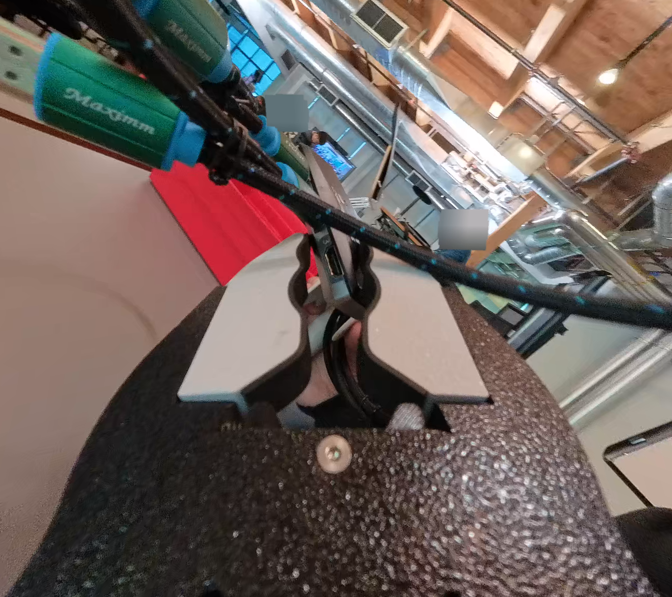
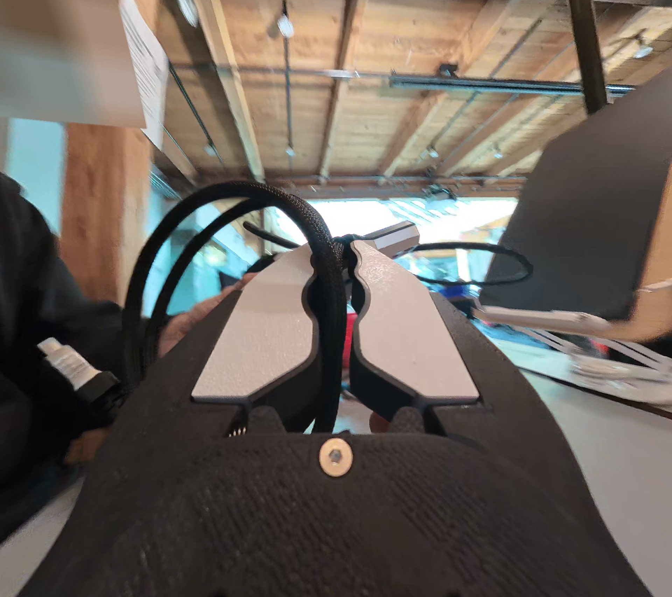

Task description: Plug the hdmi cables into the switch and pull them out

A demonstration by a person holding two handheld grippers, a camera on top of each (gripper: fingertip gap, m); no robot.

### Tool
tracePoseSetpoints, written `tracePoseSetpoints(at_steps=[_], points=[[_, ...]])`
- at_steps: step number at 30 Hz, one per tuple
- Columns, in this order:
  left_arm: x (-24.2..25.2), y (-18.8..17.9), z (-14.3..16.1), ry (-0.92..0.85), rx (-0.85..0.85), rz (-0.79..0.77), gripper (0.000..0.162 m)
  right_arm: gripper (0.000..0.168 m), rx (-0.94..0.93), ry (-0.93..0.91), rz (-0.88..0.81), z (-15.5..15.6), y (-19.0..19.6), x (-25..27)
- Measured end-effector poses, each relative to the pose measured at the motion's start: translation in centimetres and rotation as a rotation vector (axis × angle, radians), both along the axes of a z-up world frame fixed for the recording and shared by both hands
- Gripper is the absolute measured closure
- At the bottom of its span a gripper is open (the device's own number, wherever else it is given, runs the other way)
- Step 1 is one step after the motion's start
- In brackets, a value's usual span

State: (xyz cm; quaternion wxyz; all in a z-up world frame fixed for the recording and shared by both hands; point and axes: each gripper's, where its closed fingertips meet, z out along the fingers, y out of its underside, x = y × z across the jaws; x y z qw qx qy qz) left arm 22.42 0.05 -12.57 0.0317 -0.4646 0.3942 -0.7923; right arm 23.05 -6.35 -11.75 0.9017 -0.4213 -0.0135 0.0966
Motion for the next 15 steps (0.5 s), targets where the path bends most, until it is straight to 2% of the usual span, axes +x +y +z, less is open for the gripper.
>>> tracePoseSetpoints(at_steps=[4, 8, 11, 15], points=[[0.2, 1.1, -0.6, 0.076, 0.026, 0.017, 0.139, 0.156, -0.133, -0.105, -0.17, -1.0, 1.2, 0.3], [0.2, 1.6, -0.8, 0.163, -0.001, 0.028, 0.139, 0.154, -0.181, -0.192, -0.292, -1.1, 1.8, 0.3], [0.4, 1.7, -1.5, 0.198, 0.03, 0.042, 0.14, 0.152, -0.183, -0.238, -0.289, -1.1, 2.1, -0.4], [0.4, 1.8, -1.4, 0.199, 0.032, 0.049, 0.14, 0.159, -0.225, -0.223, -0.306, -1.9, 2.6, 0.1]])
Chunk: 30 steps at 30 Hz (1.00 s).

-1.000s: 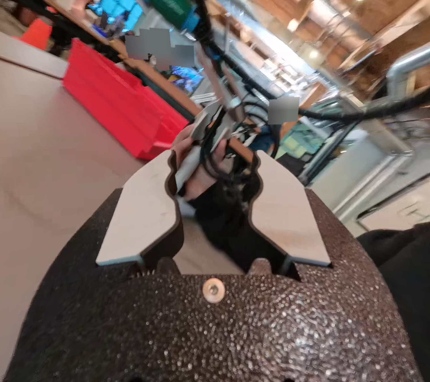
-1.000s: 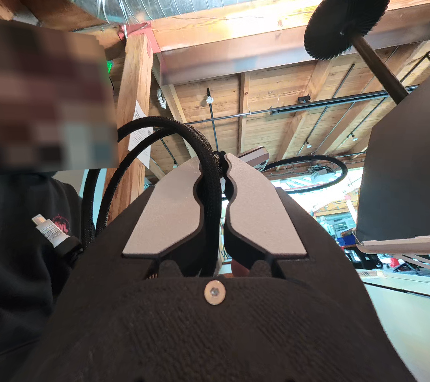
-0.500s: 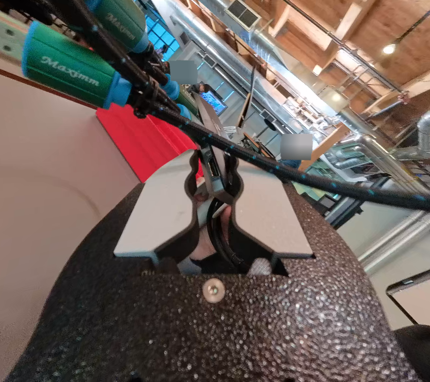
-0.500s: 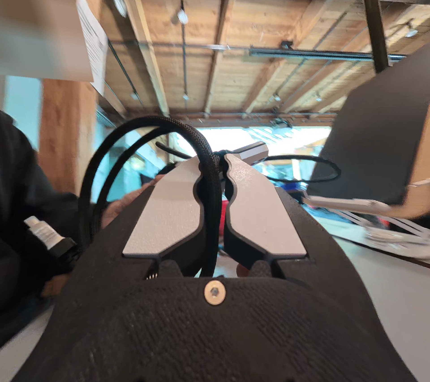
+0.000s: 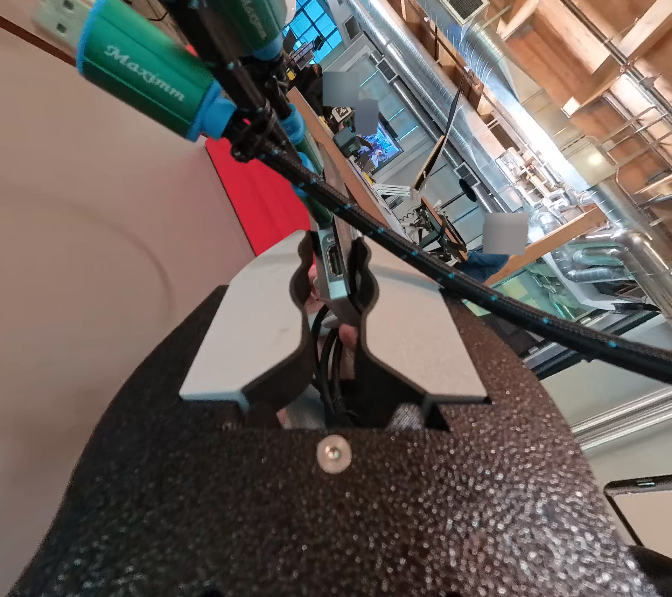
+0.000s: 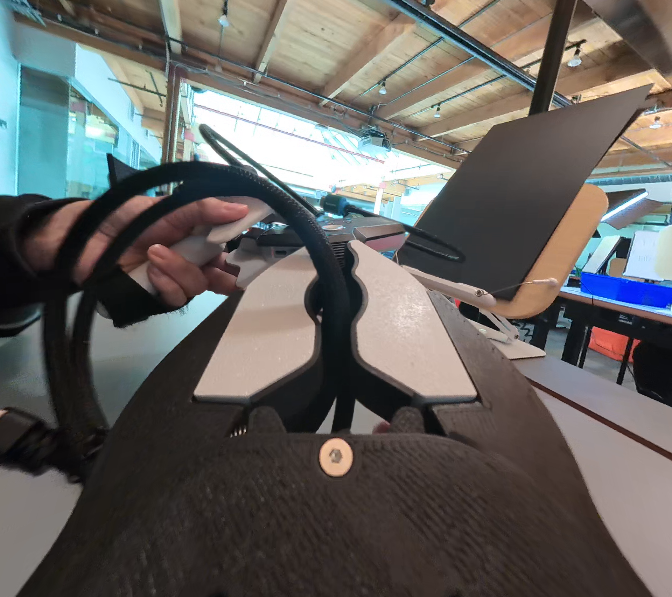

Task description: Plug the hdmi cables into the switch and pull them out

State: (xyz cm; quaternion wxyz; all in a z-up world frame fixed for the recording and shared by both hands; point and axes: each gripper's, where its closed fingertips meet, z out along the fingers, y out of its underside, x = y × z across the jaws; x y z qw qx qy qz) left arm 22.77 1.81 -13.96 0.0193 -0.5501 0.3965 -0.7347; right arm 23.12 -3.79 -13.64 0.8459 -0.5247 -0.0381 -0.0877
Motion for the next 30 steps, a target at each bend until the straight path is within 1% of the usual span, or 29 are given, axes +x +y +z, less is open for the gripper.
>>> tracePoseSetpoints(at_steps=[1, 3, 4, 5, 7, 8, 11, 17, 22, 23, 27, 30], points=[[0.0, 0.0, 0.1, 0.003, -0.002, 0.004, 0.14, 0.159, 0.003, 0.012, -0.017, 0.0, -0.1, 0.3], [0.0, 0.3, 0.2, -0.004, 0.0, 0.019, 0.14, 0.146, 0.025, 0.042, -0.089, 0.0, -0.5, 1.4], [0.0, 0.6, 0.3, -0.006, -0.005, 0.031, 0.14, 0.146, 0.013, 0.042, -0.085, -0.1, -0.4, 1.4], [0.1, 0.7, 0.4, -0.008, -0.011, 0.035, 0.14, 0.15, -0.014, 0.03, -0.059, -0.4, -0.1, 1.1], [0.2, 0.9, 0.5, -0.001, -0.01, 0.038, 0.14, 0.148, -0.056, 0.006, -0.06, -0.9, 0.4, 0.8], [0.2, 0.9, 0.5, -0.002, 0.003, 0.038, 0.141, 0.147, -0.059, 0.007, -0.064, -0.9, 0.5, 0.8], [0.2, 0.6, 0.3, 0.014, 0.026, 0.021, 0.141, 0.151, -0.052, 0.024, -0.061, -0.9, 0.3, 1.0], [0.3, 0.4, 0.1, 0.046, 0.016, -0.001, 0.141, 0.15, -0.05, -0.002, -0.093, -0.9, 0.1, 1.1], [0.4, 0.6, 0.0, 0.067, 0.026, -0.011, 0.14, 0.153, -0.104, 0.064, -0.03, -1.4, 0.5, 0.9], [0.5, 0.7, -0.1, 0.072, 0.025, -0.017, 0.14, 0.156, -0.124, 0.078, -0.016, -1.4, 0.6, 0.9], [0.9, 1.5, -0.3, 0.093, 0.039, -0.008, 0.14, 0.156, -0.212, 0.105, -0.026, -2.4, 1.5, 1.0], [1.0, 1.5, -0.1, 0.087, 0.025, -0.009, 0.141, 0.156, -0.207, 0.102, -0.027, -2.4, 1.6, 1.0]])
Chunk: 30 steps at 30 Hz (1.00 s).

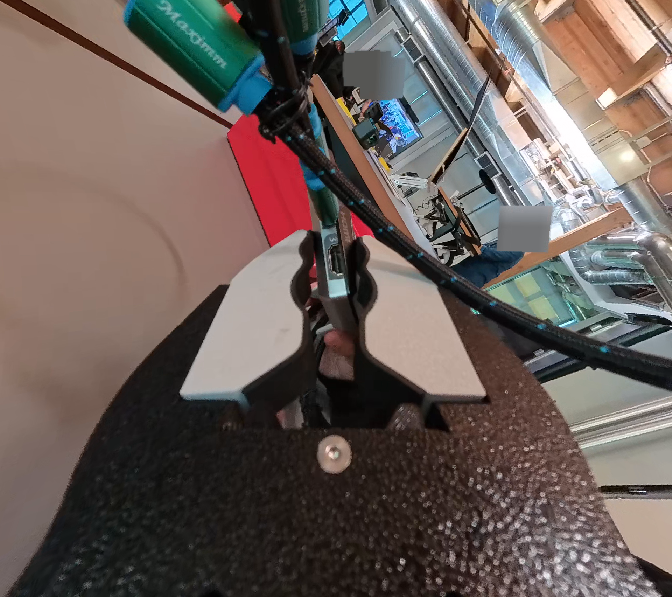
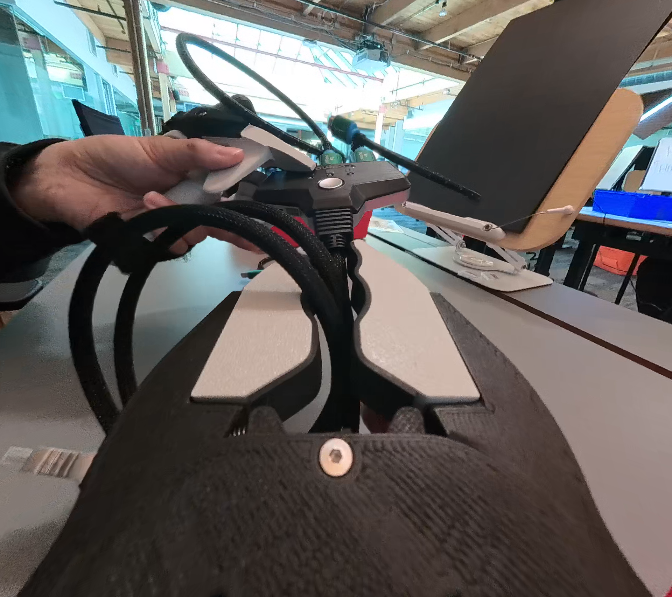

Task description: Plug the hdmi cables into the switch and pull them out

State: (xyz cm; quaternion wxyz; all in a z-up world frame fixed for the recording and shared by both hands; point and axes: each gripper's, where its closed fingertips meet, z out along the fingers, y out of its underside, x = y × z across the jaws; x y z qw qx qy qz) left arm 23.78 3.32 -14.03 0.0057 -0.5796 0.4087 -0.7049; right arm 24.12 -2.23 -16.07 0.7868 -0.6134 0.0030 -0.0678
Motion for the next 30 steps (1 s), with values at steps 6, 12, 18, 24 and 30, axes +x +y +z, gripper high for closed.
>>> tracePoseSetpoints(at_steps=[6, 12, 18, 24, 30], points=[[0.1, -0.7, 0.1, 0.009, -0.042, -0.022, 0.141, 0.156, 0.08, -0.021, -0.033, 0.5, -0.7, 0.3], [0.1, -0.8, 0.2, 0.023, -0.079, -0.025, 0.142, 0.155, 0.121, -0.054, -0.054, 0.9, -0.9, 0.3], [0.2, -1.1, 0.1, 0.03, -0.09, -0.029, 0.142, 0.137, 0.127, -0.086, -0.057, 0.9, -0.7, 0.1], [0.1, -2.0, -0.3, 0.033, -0.092, -0.049, 0.142, 0.146, 0.108, -0.096, -0.042, 0.7, -0.3, -0.3], [0.2, -1.9, -0.4, 0.021, -0.098, -0.06, 0.141, 0.146, 0.053, -0.015, -0.008, 0.7, -0.3, -0.2]])
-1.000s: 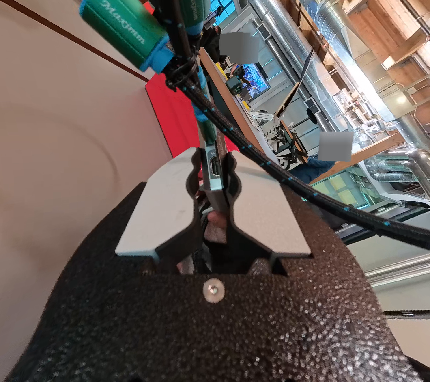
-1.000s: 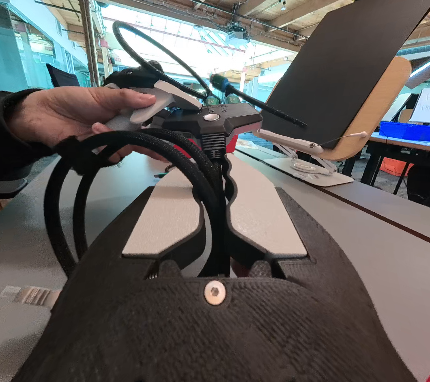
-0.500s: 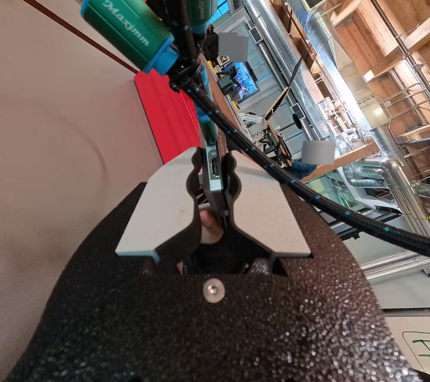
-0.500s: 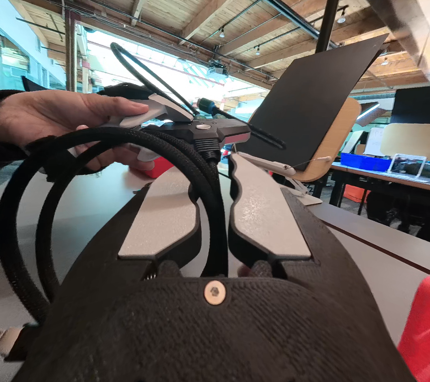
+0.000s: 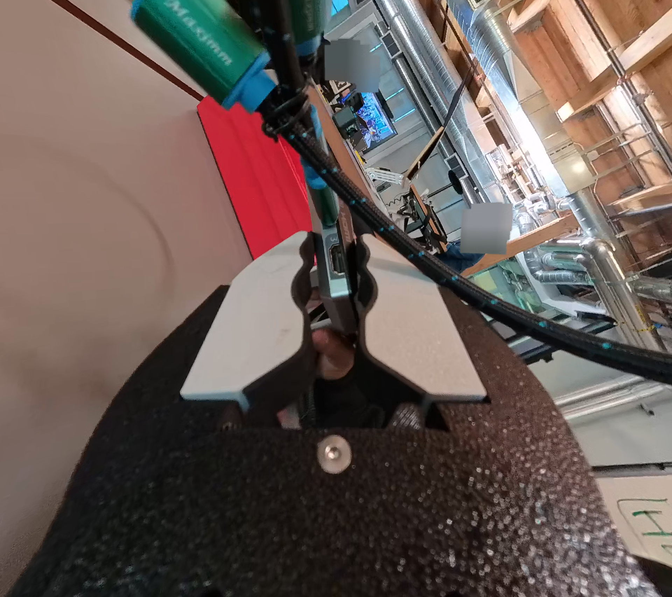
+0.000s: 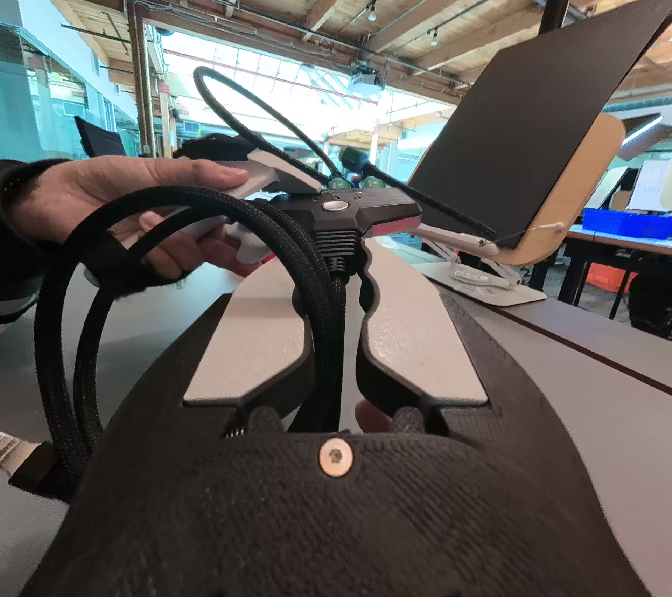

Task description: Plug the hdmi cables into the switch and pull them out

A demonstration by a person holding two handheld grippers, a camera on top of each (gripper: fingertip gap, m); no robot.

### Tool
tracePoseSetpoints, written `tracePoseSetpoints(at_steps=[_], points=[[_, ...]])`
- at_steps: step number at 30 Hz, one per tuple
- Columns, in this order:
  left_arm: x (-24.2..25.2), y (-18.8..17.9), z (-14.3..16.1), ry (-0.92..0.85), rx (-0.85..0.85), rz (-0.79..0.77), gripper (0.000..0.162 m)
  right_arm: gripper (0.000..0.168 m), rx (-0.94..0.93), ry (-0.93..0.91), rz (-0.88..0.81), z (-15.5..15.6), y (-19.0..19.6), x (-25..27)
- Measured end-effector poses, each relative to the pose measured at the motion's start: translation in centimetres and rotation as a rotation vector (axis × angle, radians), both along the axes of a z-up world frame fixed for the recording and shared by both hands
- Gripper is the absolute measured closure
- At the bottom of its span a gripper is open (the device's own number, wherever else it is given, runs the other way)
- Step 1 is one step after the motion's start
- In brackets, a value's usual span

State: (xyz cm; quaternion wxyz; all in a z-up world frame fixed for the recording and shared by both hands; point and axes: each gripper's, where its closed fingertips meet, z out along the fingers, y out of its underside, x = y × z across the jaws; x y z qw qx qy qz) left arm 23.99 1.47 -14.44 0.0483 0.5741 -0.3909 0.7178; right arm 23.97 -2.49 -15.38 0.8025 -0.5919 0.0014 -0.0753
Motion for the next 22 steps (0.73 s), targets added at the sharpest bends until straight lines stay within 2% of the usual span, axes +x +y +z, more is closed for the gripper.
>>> tracePoseSetpoints(at_steps=[5, 8, 11, 13, 18, 20, 22], points=[[-0.5, 0.3, -0.4, -0.031, 0.096, -0.053, 0.137, 0.146, -0.015, 0.048, 0.049, -0.4, 0.2, -0.1], [-1.3, 0.5, -0.1, -0.085, 0.169, -0.106, 0.121, 0.146, 0.009, 0.061, 0.033, -0.3, -0.4, 0.5], [-2.8, 1.4, -0.4, -0.16, 0.313, -0.148, 0.104, 0.146, 0.033, 0.073, 0.023, 0.0, -1.3, 1.1], [-3.8, 3.1, -0.9, -0.213, 0.473, -0.15, 0.101, 0.146, 0.061, 0.077, 0.021, 0.2, -1.8, 1.4], [-5.1, 12.2, -4.1, -0.258, 1.076, -0.128, 0.122, 0.146, 0.095, 0.082, 0.011, 0.4, -2.3, 1.7], [-5.8, 15.5, -6.3, -0.217, 1.303, -0.243, 0.12, 0.146, 0.096, 0.089, 0.021, 0.3, -2.2, 1.7], [-7.1, 17.7, -8.7, -0.152, 1.434, -0.418, 0.12, 0.146, 0.096, 0.089, 0.03, 0.3, -2.1, 1.5]])
